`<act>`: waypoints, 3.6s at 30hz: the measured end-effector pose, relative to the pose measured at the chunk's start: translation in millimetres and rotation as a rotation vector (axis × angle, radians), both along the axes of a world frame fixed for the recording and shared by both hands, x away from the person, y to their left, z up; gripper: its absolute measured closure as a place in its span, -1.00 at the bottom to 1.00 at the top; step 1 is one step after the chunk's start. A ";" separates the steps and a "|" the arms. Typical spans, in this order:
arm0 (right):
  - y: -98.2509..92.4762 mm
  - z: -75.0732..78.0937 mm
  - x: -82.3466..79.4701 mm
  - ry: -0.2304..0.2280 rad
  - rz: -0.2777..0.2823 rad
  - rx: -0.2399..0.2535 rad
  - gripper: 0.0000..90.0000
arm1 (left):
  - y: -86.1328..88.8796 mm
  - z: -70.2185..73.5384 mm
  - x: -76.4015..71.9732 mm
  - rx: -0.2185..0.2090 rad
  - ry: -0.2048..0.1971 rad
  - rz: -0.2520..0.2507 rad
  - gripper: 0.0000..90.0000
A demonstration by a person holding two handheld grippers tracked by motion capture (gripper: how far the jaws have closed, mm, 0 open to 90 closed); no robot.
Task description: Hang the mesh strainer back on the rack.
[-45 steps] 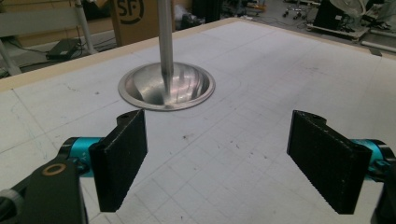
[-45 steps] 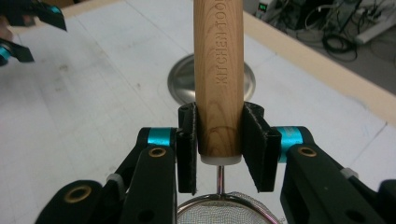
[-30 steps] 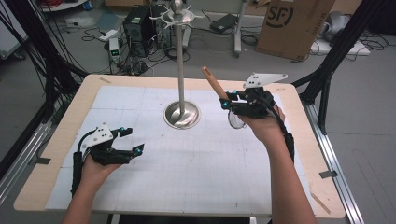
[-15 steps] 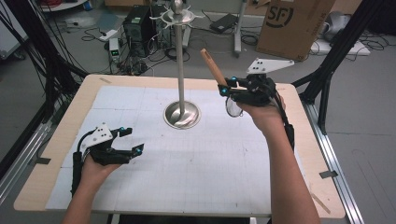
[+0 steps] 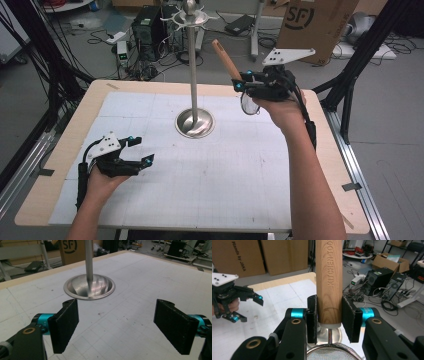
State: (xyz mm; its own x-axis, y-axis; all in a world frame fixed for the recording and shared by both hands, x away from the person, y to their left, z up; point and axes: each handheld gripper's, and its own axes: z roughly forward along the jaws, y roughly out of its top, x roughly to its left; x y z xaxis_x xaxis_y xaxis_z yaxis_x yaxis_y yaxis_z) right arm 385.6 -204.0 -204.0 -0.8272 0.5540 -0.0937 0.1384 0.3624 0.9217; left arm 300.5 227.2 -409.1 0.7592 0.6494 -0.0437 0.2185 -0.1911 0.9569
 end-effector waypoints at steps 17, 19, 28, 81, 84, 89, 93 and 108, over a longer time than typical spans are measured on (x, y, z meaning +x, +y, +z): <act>22.2 29.2 13.7 -0.031 -0.019 -0.008 0.52 | 1.0 1.1 -0.4 -0.012 -0.004 -0.003 -0.54; 23.6 28.6 15.3 -0.035 -0.011 -0.006 0.52 | 1.7 1.3 -0.1 -0.013 -0.006 -0.002 -0.54; 27.5 25.5 23.2 -0.023 -0.030 -0.017 0.52 | 1.8 1.3 -0.2 -0.015 -0.003 0.003 -0.54; 37.2 4.4 31.3 0.030 -0.052 -0.099 0.06 | 3.2 2.9 -1.0 -0.019 -0.006 -0.006 -0.54; 34.5 1.6 28.5 0.026 -0.051 -0.098 -0.01 | 3.0 3.1 -1.3 -0.023 -0.001 -0.006 -0.54; 30.1 -3.5 24.8 0.021 -0.052 -0.108 -0.07 | 2.2 4.4 -2.0 -0.026 -0.003 -0.008 -0.54; 27.3 -8.0 21.8 0.021 -0.049 -0.110 -0.10 | 2.0 4.2 -2.0 -0.024 -0.002 -0.007 -0.54; 8.0 -31.0 8.2 0.018 -0.049 -0.090 -0.24 | 1.1 3.8 -2.1 -0.025 0.002 -0.009 -0.54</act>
